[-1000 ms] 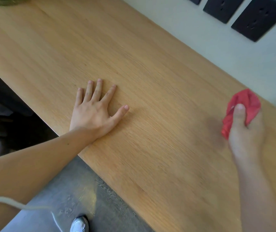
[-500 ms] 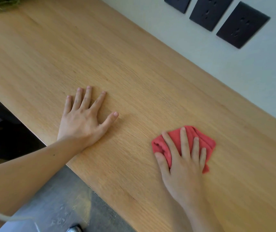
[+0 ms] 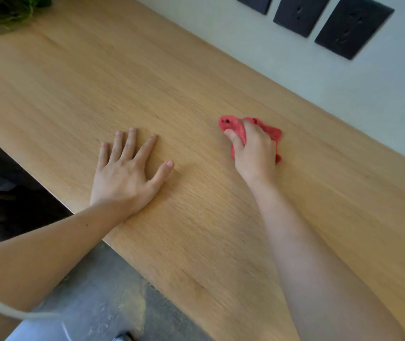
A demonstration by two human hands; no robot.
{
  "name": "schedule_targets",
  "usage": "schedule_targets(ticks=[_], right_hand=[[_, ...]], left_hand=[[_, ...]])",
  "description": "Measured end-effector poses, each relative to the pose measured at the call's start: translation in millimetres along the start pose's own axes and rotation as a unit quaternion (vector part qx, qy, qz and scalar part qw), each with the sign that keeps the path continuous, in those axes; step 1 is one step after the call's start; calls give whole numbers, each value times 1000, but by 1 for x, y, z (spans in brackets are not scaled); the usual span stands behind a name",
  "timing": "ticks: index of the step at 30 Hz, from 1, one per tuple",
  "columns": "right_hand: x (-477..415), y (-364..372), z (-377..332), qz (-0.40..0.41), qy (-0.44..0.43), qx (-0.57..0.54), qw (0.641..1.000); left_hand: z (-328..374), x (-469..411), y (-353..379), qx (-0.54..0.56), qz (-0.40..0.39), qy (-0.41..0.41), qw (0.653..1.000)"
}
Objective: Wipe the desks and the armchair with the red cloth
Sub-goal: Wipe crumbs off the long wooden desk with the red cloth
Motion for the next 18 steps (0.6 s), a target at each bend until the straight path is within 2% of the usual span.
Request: schedule_targets(ticks=[2, 3, 4, 5, 6, 7, 8, 9, 13, 18], right_hand=[[-3, -25, 13, 60, 76, -194, 976], [0, -35, 14, 84, 82, -226, 967], [5, -38, 11, 79, 68, -210, 972], [11, -27, 7, 31, 42, -161, 986], [21, -6, 2, -48, 18, -55, 997], [34, 16, 1, -123, 0, 58, 991], [46, 32, 1, -166, -17, 141, 976], [54, 41, -2, -178, -29, 176, 968], [72, 42, -22, -166, -71, 174, 968], [136, 46, -55, -176, -149, 180, 956]], left_hand=[[0, 0, -1, 1, -3, -1, 1000], [0, 0, -1, 1, -6, -1, 1000], [0, 1, -1, 2, -8, -1, 1000], [0, 1, -1, 4, -11, 1, 1000], [1, 1, -1, 5, -12, 1, 1000], [1, 2, -2, 6, -11, 1, 1000], [2, 2, -2, 6, -11, 0, 1000], [2, 2, -2, 7, -10, 0, 1000], [1, 1, -2, 4, -3, 0, 1000], [-2, -1, 1, 2, 10, 0, 1000]])
Point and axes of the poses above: each hand's wrist, its own x-axis away from the middle knuckle, its own y-axis out of the palm, z = x × y, the point moved 10 cm from there along -x, towards the middle knuckle, and after that the axes turned 1 degree about z, right-handed, at the moved point
